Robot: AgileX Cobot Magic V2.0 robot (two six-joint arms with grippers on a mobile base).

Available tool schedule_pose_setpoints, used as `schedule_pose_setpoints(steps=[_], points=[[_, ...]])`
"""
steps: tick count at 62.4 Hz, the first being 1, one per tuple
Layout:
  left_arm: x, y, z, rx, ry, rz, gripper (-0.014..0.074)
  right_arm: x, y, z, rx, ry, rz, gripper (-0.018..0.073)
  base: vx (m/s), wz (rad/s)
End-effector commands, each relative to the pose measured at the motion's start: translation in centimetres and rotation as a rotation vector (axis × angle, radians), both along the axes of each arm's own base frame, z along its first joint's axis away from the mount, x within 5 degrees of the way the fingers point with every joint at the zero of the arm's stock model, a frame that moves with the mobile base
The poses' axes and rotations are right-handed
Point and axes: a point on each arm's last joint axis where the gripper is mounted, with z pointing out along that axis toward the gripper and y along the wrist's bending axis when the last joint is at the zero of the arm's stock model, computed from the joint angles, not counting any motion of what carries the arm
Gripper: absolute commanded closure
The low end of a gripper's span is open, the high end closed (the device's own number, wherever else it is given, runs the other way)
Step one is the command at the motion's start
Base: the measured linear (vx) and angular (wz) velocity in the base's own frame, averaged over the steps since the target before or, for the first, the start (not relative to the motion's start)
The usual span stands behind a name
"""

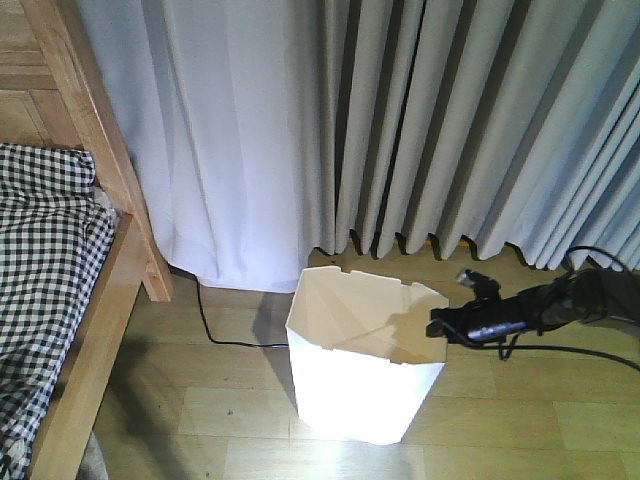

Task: Move trash bin to bedside with robot
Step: 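Open the right gripper and pull it away from the bin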

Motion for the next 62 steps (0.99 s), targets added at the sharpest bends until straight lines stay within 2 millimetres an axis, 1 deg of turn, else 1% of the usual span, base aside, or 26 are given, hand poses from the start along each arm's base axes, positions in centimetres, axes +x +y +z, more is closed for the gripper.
schedule_pose_setpoints(steps=[1, 9, 14, 18, 22, 28, 32, 37, 43, 44, 46, 49, 56, 57, 59, 62], points=[[0.1, 0.0, -0.3, -0.012, -0.055, 0.0, 0.0602, 2.3, -2.3, 4.6, 0.034, -0.044, -0.011, 0.0168, 0.0, 0.0], [0.1, 0.0, -0.3, -0.012, -0.055, 0.0, 0.0602, 1.4, -4.5, 6.6, 0.025, 0.007, -0.011, 0.0191, 0.0, 0.0], [0.1, 0.0, -0.3, -0.012, -0.055, 0.0, 0.0602, 0.9, -5.7, 8.4, -0.013, 0.013, 0.014, 0.0214, 0.0, 0.0], [0.1, 0.0, -0.3, -0.012, -0.055, 0.0, 0.0602, 0.8, -6.1, 10.3, -0.064, 0.004, 0.056, 0.0224, 0.0, 0.0], [0.1, 0.0, -0.3, -0.012, -0.055, 0.0, 0.0602, 0.9, -6.6, 12.6, -0.132, -0.02, 0.105, 0.0228, 0.0, 0.0], [0.1, 0.0, -0.3, -0.012, -0.055, 0.0, 0.0602, 1.1, -7.2, 16.7, -0.207, -0.043, 0.139, 0.0228, 0.0, 0.0], [0.1, 0.0, -0.3, -0.012, -0.055, 0.0, 0.0602, 1.2, -7.5, 19.8, -0.251, -0.059, 0.149, 0.0228, 0.0, 0.0], [0.1, 0.0, -0.3, -0.012, -0.055, 0.0, 0.0602, 1.4, -8.0, 24.3, -0.306, -0.078, 0.16, 0.0228, 0.0, 0.0], [0.1, 0.0, -0.3, -0.012, -0.055, 0.0, 0.0602, 1.2, -8.2, 30.3, -0.386, -0.111, 0.212, 0.0228, 0.0, 0.0], [0.1, 0.0, -0.3, -0.012, -0.055, 0.0, 0.0602, 1.1, -8.3, 31.6, -0.409, -0.119, 0.226, 0.0228, 0.0, 0.0], [0.1, 0.0, -0.3, -0.012, -0.055, 0.0, 0.0602, 1.0, -8.3, 33.2, -0.441, -0.129, 0.243, 0.0228, 0.0, 0.0], [0.1, 0.0, -0.3, -0.012, -0.055, 0.0, 0.0602, 0.6, -8.5, 36.5, -0.521, -0.148, 0.252, 0.0228, 0.0, 0.0], [0.1, 0.0, -0.3, -0.012, -0.055, 0.0, 0.0602, -0.4, -8.1, 43.4, -0.676, -0.23, 0.2, 0.0228, 0.0, 0.0], [0.1, 0.0, -0.3, -0.012, -0.055, 0.0, 0.0602, -0.7, -8.1, 44.6, -0.697, -0.251, 0.181, 0.0228, 0.0, 0.0], [0.1, 0.0, -0.3, -0.012, -0.055, 0.0, 0.0602, -1.0, -7.7, 46.4, -0.722, -0.289, 0.16, 0.0228, 0.0, 0.0], [0.1, 0.0, -0.3, -0.012, -0.055, 0.0, 0.0602, -2.0, -7.4, 49.8, -0.744, -0.365, 0.099, 0.0228, 0.0, 0.0]])
